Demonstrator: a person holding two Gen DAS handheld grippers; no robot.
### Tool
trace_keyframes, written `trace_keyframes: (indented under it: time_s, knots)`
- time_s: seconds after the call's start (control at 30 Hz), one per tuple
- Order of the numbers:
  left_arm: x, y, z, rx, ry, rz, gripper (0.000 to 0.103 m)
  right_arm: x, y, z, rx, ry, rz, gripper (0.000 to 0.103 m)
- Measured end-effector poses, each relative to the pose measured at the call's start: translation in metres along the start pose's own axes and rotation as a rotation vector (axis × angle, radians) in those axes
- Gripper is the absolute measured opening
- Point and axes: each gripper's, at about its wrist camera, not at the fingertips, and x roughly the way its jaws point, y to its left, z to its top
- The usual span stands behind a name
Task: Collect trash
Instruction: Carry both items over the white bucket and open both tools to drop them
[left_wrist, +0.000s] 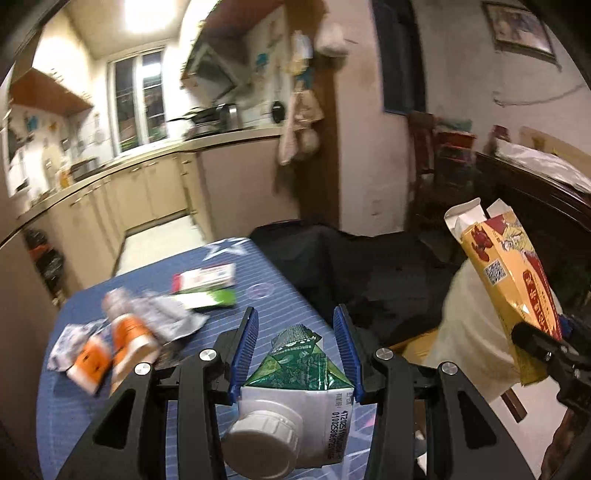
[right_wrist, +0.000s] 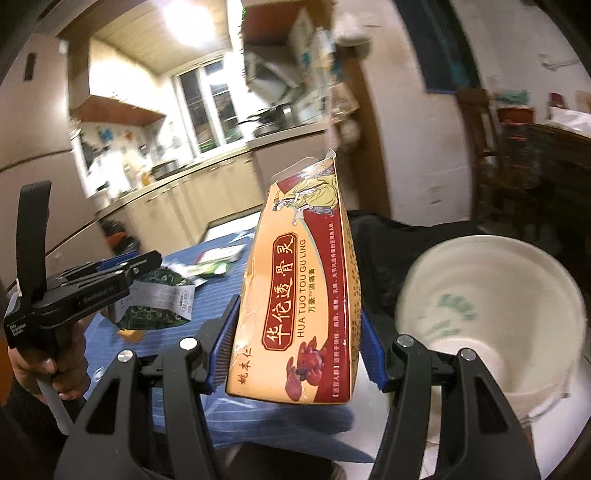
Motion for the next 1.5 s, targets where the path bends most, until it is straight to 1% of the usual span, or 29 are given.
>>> trace_keyframes:
  time_s: [0.13,0.17,0.47,0.63,0.7,0.8,0.93,1.0,1.03,1.07,1.1,1.2,1.23,1.27,1.3,1.33,1.5]
  knots:
    - [0.014,-0.034,0.012,0.037,-0.003,-0.073,0.044,-0.012,-0.027,0.001,0.036,-0.027,-0.072,0.056]
    - [0.017,-0.038,0.015,0.043,-0.005,-0.087,0.044,-0.016,-0.033,0.001,0.043,-0.034,-0.089,0.056]
    - [0.042,-0.111,0.040,0.117,-0.020,-0.261,0.044,-0.040,-0.072,-0.005,0.091,-0.073,-0.187,0.056]
    - [0.057,-0.154,0.049,0.162,-0.031,-0.360,0.044,-0.047,-0.094,-0.010,0.112,-0.066,-0.249,0.056]
    - [0.063,-0.172,0.051,0.177,-0.033,-0.411,0.044,-0.049,-0.105,-0.014,0.132,-0.058,-0.278,0.056]
    - [0.073,-0.191,0.051,0.194,-0.038,-0.483,0.044,-0.052,-0.122,-0.020,0.160,-0.047,-0.310,0.056]
    - [0.091,-0.210,0.048,0.207,-0.032,-0.554,0.043,-0.050,-0.138,-0.027,0.187,-0.029,-0.342,0.056]
    - [0.101,-0.220,0.046,0.220,-0.021,-0.568,0.043,-0.049,-0.144,-0.031,0.198,-0.019,-0.348,0.056]
    - [0.105,-0.225,0.045,0.223,-0.016,-0.569,0.040,-0.046,-0.147,-0.033,0.202,-0.010,-0.348,0.056]
    - [0.111,-0.229,0.044,0.227,-0.007,-0.571,0.028,-0.044,-0.150,-0.032,0.205,-0.008,-0.350,0.056]
    - [0.119,-0.235,0.043,0.238,0.018,-0.580,0.028,-0.040,-0.153,-0.032,0.210,0.004,-0.358,0.056]
    - [0.135,-0.249,0.039,0.271,0.025,-0.546,0.028,-0.027,-0.161,-0.032,0.227,0.057,-0.382,0.058]
    - [0.140,-0.251,0.038,0.269,0.033,-0.528,0.029,-0.025,-0.164,-0.033,0.244,0.066,-0.390,0.068]
    - [0.144,-0.251,0.038,0.264,0.046,-0.520,0.029,-0.024,-0.168,-0.036,0.265,0.070,-0.388,0.071]
    - [0.147,-0.250,0.039,0.249,0.064,-0.527,0.029,-0.024,-0.170,-0.037,0.270,0.067,-0.382,0.071]
    - [0.147,-0.248,0.040,0.235,0.063,-0.529,0.029,-0.025,-0.171,-0.038,0.272,0.065,-0.382,0.071]
    - [0.144,-0.243,0.037,0.236,0.063,-0.506,0.029,-0.034,-0.173,-0.039,0.282,0.047,-0.373,0.071]
